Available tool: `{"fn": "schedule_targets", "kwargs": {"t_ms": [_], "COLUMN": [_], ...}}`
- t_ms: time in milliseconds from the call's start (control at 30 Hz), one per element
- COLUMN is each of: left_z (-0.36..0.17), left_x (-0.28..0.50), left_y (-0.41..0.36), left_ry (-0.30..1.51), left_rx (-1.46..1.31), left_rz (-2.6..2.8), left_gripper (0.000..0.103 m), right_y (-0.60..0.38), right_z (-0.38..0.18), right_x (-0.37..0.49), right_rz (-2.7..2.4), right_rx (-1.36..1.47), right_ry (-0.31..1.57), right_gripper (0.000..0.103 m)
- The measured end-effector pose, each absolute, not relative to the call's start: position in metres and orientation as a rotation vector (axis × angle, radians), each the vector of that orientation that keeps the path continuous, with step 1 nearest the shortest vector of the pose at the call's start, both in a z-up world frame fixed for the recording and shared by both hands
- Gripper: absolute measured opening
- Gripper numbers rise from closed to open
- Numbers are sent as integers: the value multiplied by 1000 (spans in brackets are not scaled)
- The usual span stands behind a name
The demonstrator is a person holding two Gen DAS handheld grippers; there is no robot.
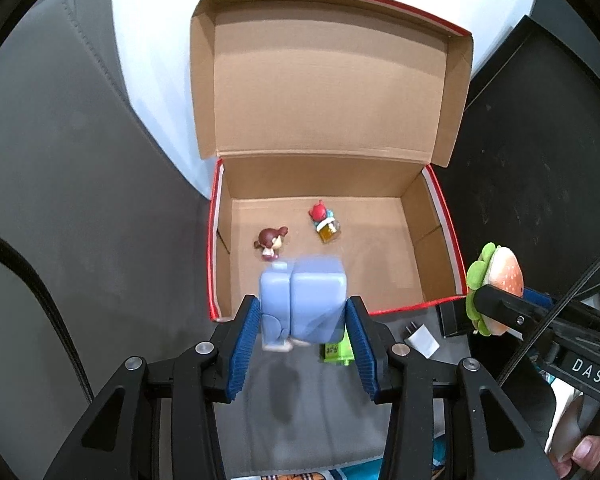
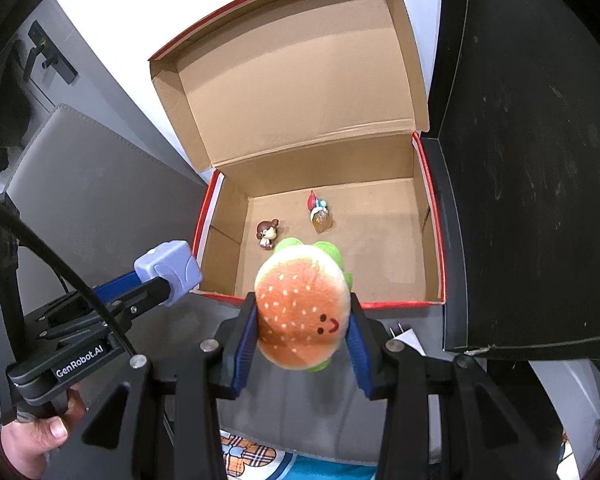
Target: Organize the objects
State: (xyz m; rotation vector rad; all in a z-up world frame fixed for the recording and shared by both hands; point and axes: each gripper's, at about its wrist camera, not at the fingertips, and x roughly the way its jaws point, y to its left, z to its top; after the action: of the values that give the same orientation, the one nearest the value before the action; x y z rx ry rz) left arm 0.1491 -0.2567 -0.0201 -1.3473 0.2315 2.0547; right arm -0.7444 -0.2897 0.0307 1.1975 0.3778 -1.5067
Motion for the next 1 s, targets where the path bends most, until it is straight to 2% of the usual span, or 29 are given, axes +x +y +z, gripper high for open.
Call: {"fn": "schedule_targets", "kwargs": {"t_ms": [67, 467, 667, 733, 800, 867, 1000], "left_z": [-20, -54, -92, -100, -105, -107, -115], "left_x": [145, 124, 126, 129, 130, 136, 150], "left_y": [-252, -250, -259, -262, -265, -270, -276], "left_ry": [226, 234, 242, 235, 235, 241, 254], "left_rx": [-1359, -1491, -1616, -1641, -1649, -1645, -1664], "left_rz": [2030, 2026, 1959, 1949, 1947, 1946, 1923], "left_gripper": [1, 1, 12, 20, 38, 47, 54], "right_y": [-293, -302, -302, -301, -300, -300, -300], "right_z": [30, 0, -25, -30, -33, -34, -37], "right_x": [-747, -756, -759, -758, -757, -755, -753], "right_rz": [-1503, -1449, -1424, -1414, -1406, -1402, -1389], "right_rx": [1198, 1243, 1297, 1303, 1306, 1304, 1301], "right_ry": [376, 383, 372, 370, 371, 375, 381], "right_gripper": [40, 40, 40, 40, 40, 40, 40]}}
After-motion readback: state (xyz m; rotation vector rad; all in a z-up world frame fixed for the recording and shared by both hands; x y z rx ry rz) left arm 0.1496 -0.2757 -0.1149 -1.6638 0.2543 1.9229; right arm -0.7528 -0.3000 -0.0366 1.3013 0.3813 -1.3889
